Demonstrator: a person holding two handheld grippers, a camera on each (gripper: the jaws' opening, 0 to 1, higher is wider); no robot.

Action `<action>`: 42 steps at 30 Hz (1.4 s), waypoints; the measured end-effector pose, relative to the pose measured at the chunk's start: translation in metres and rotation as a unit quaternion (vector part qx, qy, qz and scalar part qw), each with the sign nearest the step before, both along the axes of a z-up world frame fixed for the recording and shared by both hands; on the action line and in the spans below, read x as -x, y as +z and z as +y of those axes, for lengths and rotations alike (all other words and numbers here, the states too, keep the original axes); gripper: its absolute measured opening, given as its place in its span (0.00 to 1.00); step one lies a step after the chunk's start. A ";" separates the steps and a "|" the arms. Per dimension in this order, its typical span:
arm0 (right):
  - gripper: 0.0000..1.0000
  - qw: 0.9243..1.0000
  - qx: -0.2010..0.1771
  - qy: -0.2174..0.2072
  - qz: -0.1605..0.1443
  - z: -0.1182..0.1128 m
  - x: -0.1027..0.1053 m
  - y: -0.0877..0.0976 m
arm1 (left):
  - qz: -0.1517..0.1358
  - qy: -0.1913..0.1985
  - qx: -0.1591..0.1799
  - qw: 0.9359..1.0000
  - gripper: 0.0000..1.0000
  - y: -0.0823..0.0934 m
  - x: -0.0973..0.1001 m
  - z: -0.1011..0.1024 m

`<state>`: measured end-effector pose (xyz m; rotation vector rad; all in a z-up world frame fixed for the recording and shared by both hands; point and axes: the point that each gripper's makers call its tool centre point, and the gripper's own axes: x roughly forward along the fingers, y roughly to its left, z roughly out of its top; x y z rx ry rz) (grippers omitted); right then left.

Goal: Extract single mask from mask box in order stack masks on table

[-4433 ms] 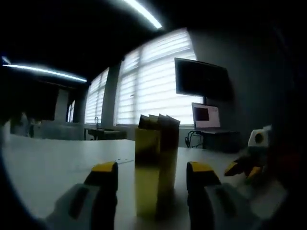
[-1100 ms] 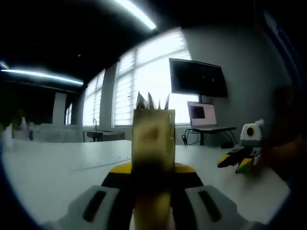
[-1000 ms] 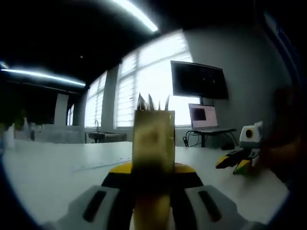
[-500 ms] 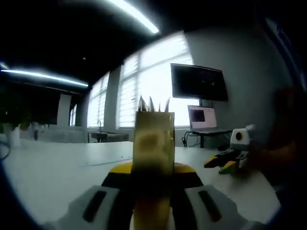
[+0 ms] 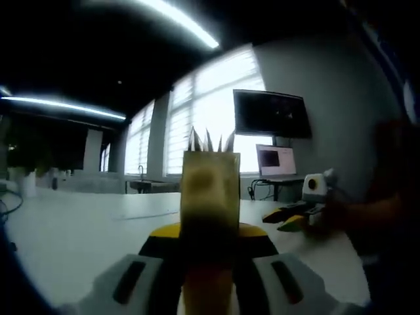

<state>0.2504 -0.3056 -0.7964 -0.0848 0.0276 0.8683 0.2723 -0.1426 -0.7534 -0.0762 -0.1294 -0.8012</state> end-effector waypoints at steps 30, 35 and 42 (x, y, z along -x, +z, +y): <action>0.28 1.000 -0.012 -0.018 0.012 -0.005 -0.006 -0.004 | -0.016 0.015 0.004 1.000 0.30 -0.002 0.001 0.002; 0.28 0.999 -0.023 -0.026 0.015 -0.013 -0.010 -0.005 | -0.018 0.018 0.006 1.000 0.30 -0.002 0.002 0.003; 0.31 0.999 -0.030 -0.028 0.022 -0.015 -0.011 -0.007 | -0.017 0.015 0.007 1.000 0.30 -0.004 0.003 0.002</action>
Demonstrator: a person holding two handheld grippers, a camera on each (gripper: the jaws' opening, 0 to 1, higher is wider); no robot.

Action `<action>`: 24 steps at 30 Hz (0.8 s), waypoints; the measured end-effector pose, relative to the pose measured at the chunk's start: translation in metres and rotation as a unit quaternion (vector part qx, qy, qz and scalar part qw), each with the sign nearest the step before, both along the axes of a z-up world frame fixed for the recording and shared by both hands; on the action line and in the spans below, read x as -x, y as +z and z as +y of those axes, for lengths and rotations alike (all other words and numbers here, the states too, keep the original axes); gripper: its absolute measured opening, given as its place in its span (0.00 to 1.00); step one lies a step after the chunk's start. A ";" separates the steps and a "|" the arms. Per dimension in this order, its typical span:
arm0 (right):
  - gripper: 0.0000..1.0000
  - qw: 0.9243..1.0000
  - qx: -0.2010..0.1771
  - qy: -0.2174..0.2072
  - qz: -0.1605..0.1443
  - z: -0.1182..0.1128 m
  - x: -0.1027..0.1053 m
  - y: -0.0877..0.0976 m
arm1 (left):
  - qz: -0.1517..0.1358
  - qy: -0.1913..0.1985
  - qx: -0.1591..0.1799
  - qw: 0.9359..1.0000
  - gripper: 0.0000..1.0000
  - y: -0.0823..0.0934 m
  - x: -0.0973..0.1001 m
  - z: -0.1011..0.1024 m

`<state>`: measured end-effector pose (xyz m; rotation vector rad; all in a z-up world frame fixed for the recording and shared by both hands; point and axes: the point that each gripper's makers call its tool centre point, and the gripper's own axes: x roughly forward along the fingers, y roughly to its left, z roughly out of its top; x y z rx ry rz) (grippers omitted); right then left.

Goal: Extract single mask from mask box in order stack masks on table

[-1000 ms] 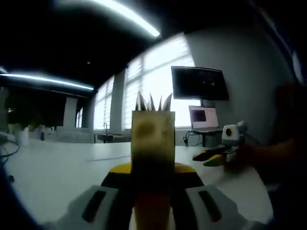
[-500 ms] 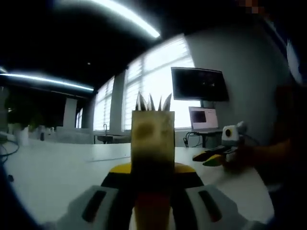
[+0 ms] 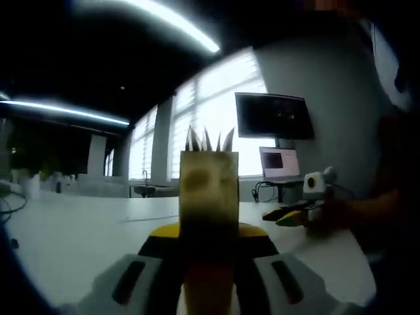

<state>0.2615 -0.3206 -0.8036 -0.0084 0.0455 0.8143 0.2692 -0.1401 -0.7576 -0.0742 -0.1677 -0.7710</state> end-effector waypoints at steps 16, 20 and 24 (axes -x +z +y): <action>0.38 1.000 -0.005 -0.015 -0.001 0.001 0.006 0.000 | -0.001 0.006 -0.007 1.000 0.30 -0.007 0.000 0.002; 0.38 1.000 -0.002 -0.009 -0.005 0.002 0.007 0.001 | -0.005 0.009 -0.009 1.000 0.30 -0.006 0.002 0.001; 0.38 1.000 -0.010 -0.006 -0.008 0.002 0.007 0.005 | -0.008 0.010 -0.011 1.000 0.30 -0.005 0.001 -0.001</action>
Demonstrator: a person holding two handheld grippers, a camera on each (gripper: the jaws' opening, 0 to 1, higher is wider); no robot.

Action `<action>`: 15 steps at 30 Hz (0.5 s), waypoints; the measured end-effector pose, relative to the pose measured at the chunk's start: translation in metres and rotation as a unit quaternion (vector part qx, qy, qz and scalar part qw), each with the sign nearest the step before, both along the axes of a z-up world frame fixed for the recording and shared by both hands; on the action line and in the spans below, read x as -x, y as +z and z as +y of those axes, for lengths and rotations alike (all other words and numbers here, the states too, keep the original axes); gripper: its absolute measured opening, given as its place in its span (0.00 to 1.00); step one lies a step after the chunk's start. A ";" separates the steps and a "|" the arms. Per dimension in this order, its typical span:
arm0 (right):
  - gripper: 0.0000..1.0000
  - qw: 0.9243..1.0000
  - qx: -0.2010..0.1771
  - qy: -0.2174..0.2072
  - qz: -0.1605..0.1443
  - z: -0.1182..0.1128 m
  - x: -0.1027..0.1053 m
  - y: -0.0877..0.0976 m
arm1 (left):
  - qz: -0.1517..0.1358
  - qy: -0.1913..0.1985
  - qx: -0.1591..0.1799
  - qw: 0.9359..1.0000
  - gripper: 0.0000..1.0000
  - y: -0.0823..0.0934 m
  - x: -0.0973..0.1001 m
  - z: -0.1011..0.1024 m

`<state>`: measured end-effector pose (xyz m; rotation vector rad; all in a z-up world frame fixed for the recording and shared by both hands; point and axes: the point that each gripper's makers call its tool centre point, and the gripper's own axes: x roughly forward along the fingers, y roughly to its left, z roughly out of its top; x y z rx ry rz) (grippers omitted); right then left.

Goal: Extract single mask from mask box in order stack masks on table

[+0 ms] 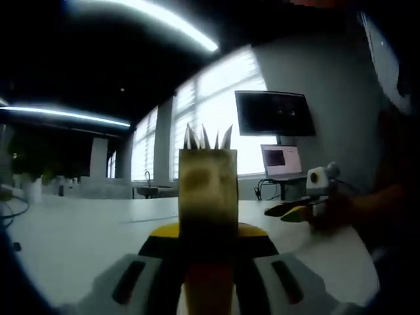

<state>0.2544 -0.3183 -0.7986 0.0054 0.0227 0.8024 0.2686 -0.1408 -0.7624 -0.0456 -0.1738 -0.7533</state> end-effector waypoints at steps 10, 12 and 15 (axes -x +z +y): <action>0.41 0.999 -0.051 0.010 -0.003 -0.003 -0.005 0.017 | 0.004 0.005 -0.004 1.000 0.30 0.002 -0.002 -0.002; 0.43 0.999 -0.016 0.015 -0.025 0.004 0.001 0.016 | -0.001 0.005 -0.010 1.000 0.30 0.003 0.000 -0.001; 0.44 0.998 0.015 0.034 -0.040 0.020 0.010 0.014 | 0.002 0.001 -0.004 1.000 0.30 0.004 -0.001 0.000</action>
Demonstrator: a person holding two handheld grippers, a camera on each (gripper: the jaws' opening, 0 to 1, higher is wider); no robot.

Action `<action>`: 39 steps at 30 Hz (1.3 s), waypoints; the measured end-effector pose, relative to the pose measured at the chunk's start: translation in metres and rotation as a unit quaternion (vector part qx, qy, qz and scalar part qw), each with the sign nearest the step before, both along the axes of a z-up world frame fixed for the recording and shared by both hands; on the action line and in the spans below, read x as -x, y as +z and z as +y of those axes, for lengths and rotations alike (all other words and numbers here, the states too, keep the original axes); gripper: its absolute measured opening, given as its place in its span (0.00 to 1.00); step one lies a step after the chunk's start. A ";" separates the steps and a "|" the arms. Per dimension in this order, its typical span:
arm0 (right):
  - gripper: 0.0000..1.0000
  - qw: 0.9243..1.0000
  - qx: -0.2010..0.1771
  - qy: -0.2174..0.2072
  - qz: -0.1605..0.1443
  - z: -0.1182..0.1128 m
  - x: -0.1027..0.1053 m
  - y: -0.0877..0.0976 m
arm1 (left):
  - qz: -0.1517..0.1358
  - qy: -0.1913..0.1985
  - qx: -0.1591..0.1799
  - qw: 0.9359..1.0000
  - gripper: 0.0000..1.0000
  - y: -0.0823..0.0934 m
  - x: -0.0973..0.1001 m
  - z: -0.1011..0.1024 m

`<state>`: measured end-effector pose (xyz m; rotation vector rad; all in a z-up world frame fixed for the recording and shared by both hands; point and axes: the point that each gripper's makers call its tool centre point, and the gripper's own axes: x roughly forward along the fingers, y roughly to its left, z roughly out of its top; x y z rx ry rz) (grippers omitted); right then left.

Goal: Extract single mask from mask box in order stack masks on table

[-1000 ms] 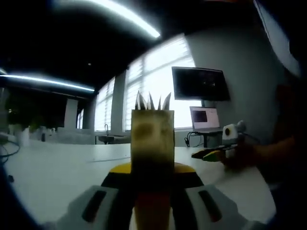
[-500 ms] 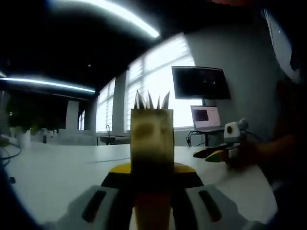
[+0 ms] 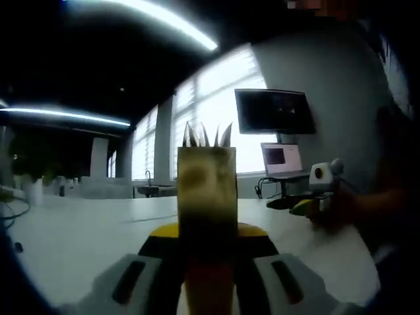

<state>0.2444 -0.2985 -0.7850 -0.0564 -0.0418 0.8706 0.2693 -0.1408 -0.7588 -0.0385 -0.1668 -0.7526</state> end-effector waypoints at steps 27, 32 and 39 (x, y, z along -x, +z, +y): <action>0.41 0.998 -0.026 -0.036 0.041 -0.010 -0.007 -0.002 | 0.000 -0.007 0.001 1.000 0.30 -0.001 -0.001 -0.002; 0.41 0.998 -0.029 -0.028 0.041 -0.014 -0.009 -0.003 | 0.001 -0.007 0.002 1.000 0.30 -0.001 -0.001 -0.003; 0.40 0.998 -0.032 -0.038 0.042 -0.024 -0.017 -0.006 | 0.003 -0.014 0.003 1.000 0.30 -0.001 0.000 -0.003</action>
